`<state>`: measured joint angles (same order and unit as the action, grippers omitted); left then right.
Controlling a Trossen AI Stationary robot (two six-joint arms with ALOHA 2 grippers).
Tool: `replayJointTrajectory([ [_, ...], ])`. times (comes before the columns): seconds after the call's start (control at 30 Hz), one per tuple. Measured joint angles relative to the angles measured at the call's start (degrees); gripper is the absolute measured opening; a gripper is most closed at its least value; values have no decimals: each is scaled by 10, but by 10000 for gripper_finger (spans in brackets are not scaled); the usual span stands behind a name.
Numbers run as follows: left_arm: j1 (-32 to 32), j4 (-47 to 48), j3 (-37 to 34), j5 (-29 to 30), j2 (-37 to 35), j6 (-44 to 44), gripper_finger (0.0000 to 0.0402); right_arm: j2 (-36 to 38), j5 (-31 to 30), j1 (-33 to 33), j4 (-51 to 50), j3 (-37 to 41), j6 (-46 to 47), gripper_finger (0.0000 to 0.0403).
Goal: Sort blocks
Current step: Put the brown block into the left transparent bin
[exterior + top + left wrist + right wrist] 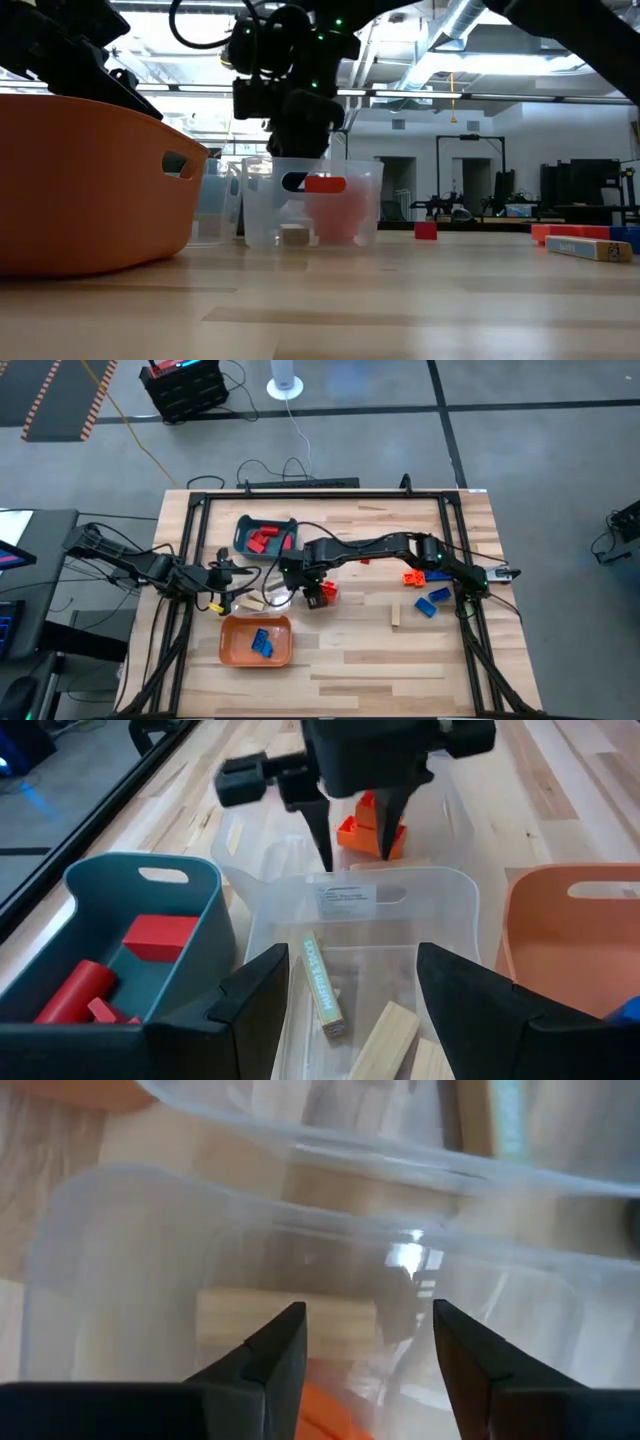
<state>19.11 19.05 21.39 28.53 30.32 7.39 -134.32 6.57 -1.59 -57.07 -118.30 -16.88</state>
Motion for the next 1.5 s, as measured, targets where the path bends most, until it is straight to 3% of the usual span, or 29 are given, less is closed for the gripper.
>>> replayJointTrajectory([
  [0.2,0,1,0,-1,0,-1,217,-1,-13,3,-4,7,-1,179],
  [0.33,0,9,0,-2,0,-3,217,-11,-60,7,-18,6,-12,175],
  [0.67,0,11,0,-2,0,-7,217,-28,-71,21,-41,6,-60,171],
  [0.87,0,12,0,-2,0,-9,217,-28,-134,21,-27,-28,-41,171],
  [1.07,0,12,0,-2,0,-6,217,-27,-121,17,-144,-112,-22,171],
  [1.23,0,10,0,-2,0,-7,217,-29,-73,18,-204,-117,-1,171],
  [1.5,0,8,0,-2,0,-7,217,-53,-75,46,-224,-114,-96,171],
])
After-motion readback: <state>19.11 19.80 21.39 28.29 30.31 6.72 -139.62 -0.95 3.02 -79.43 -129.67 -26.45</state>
